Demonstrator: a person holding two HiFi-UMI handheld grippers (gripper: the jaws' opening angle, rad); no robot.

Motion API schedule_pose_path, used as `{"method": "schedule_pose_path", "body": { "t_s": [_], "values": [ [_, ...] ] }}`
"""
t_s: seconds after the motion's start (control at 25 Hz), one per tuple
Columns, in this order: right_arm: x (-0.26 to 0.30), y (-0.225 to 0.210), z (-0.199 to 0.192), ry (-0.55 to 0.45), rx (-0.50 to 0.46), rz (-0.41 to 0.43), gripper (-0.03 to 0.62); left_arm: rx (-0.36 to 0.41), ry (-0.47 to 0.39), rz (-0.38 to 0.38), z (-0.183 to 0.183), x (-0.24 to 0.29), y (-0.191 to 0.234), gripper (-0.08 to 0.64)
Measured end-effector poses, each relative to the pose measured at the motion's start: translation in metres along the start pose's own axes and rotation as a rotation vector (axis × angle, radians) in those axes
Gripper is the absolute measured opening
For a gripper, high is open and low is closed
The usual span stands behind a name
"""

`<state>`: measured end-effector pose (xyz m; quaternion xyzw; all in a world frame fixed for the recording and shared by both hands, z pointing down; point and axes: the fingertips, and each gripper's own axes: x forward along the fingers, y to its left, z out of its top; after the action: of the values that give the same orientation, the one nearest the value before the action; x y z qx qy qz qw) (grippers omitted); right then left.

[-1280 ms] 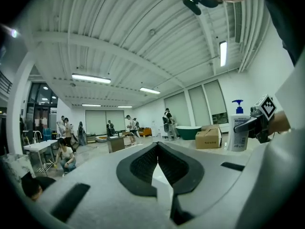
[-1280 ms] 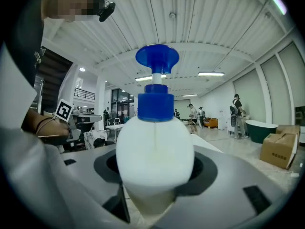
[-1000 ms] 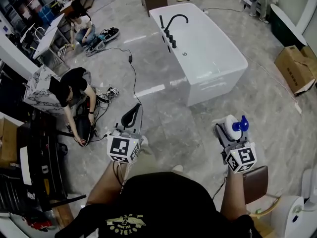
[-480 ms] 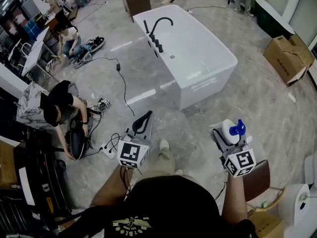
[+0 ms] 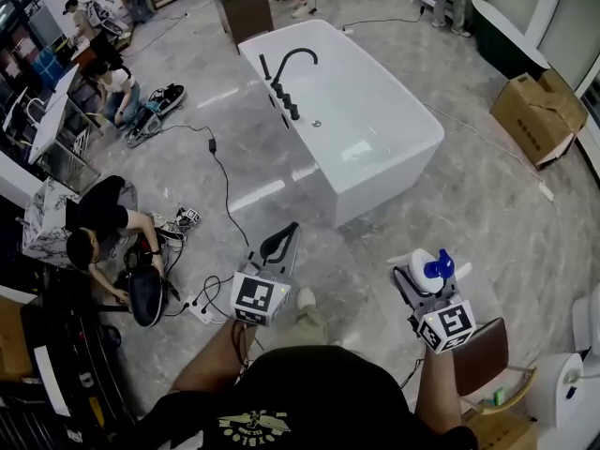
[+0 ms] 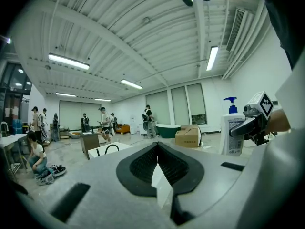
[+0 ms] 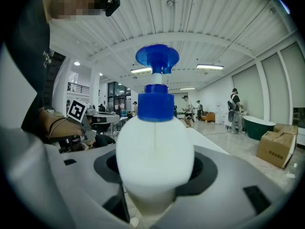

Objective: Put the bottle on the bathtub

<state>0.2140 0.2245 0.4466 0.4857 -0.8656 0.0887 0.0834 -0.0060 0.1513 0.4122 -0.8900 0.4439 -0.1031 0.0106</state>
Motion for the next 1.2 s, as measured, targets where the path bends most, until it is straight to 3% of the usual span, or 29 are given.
{"method": "schedule_pose_path", "body": {
  "t_s": [0.36, 0.64, 0.84, 1.04, 1.2],
  "values": [
    [0.069, -0.04, 0.032, -0.013, -0.009, -0.032, 0.268, 0.004, 0.003, -0.026, 0.002, 0.064, 0.056, 0.009],
    [0.115, -0.047, 0.04, 0.005, 0.004, -0.056, 0.268, -0.038, 0.003, -0.059, -0.004, 0.097, 0.095, 0.009],
    [0.15, -0.053, 0.063, -0.004, -0.014, -0.074, 0.268, -0.013, -0.009, -0.072, -0.003, 0.114, 0.129, 0.009],
    [0.169, -0.051, 0.079, -0.011, -0.023, -0.076, 0.268, -0.077, -0.007, -0.071, -0.002, 0.125, 0.154, 0.009],
    [0.176, -0.054, 0.082, -0.003, -0.034, -0.081, 0.268, -0.083, -0.002, -0.075, -0.004, 0.133, 0.161, 0.009]
  ]
}}
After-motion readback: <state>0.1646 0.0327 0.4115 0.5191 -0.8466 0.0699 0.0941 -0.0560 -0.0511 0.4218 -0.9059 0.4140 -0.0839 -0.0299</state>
